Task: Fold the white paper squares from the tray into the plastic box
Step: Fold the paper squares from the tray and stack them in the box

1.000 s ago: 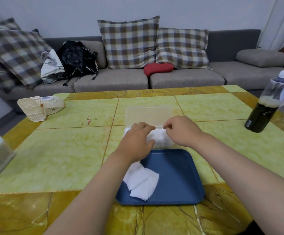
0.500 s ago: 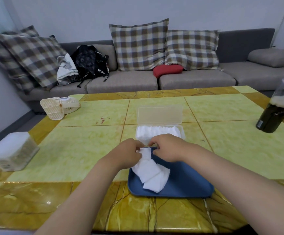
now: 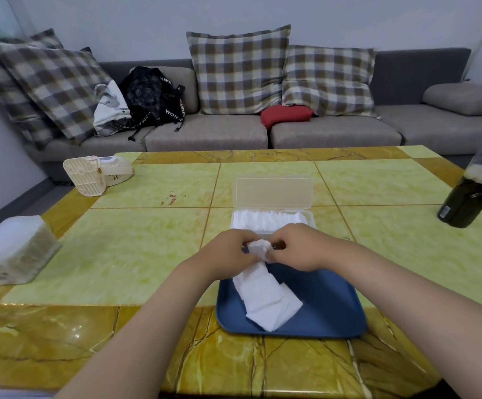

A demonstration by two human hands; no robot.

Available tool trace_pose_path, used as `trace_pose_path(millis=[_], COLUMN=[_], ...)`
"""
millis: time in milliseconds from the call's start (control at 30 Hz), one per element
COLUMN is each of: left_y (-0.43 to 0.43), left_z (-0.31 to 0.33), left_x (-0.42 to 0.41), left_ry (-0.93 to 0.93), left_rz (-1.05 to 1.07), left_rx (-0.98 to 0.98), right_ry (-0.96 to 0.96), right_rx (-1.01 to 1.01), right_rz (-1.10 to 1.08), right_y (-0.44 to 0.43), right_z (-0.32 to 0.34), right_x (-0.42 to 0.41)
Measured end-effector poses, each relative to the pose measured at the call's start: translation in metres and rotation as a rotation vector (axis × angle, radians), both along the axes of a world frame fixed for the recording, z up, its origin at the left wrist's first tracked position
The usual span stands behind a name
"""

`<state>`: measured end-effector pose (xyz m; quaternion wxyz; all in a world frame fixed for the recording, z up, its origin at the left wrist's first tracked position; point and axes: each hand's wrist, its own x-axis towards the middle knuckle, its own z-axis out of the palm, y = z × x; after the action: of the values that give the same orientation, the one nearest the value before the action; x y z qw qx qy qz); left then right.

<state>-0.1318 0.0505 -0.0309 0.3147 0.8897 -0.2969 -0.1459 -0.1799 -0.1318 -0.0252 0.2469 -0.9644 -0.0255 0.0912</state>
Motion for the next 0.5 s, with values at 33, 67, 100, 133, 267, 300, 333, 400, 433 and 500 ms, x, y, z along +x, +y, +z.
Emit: trace_pose_path(millis=[33,67,100,133,267,300,333,400,433,500], left_y=[-0.002,-0.004,-0.005,-0.006,-0.007,-0.007,-0.007,-0.005,-0.004,-0.001], left_z=[0.0,0.0,0.0,0.001,0.007,0.009,0.01,0.01,0.01,0.011], left_x=[0.002,0.003,0.005,0.006,0.007,0.006,0.005,0.005,0.005,0.005], left_ry=[-0.012,-0.026,-0.044,-0.049,0.171,0.267,0.347,0.438,0.462,0.448], left_rz=[0.035,0.069,0.1,0.125,0.204,0.209,0.215,0.257,0.293,0.37], left_rx=[-0.033,-0.063,-0.088,-0.111,-0.3,-0.37,-0.431,-0.507,-0.527,-0.509], right_ry=[0.002,-0.01,-0.031,-0.056,-0.171,-0.163,-0.135,-0.076,-0.078,-0.145], right_rx=[0.023,0.039,0.058,0.091,0.3,0.337,0.357,0.361,0.333,0.169], right_rz=[-0.014,-0.03,-0.045,-0.058,-0.146,-0.18,-0.204,-0.225,-0.228,-0.211], right_y=[-0.002,-0.003,-0.004,-0.005,-0.003,-0.002,-0.001,0.001,0.002,0.005], right_z=[0.002,0.003,0.006,0.008,0.017,0.019,0.019,0.021,0.02,0.018], right_x=[-0.001,-0.001,-0.003,-0.003,-0.001,0.0,0.0,-0.001,-0.001,-0.002])
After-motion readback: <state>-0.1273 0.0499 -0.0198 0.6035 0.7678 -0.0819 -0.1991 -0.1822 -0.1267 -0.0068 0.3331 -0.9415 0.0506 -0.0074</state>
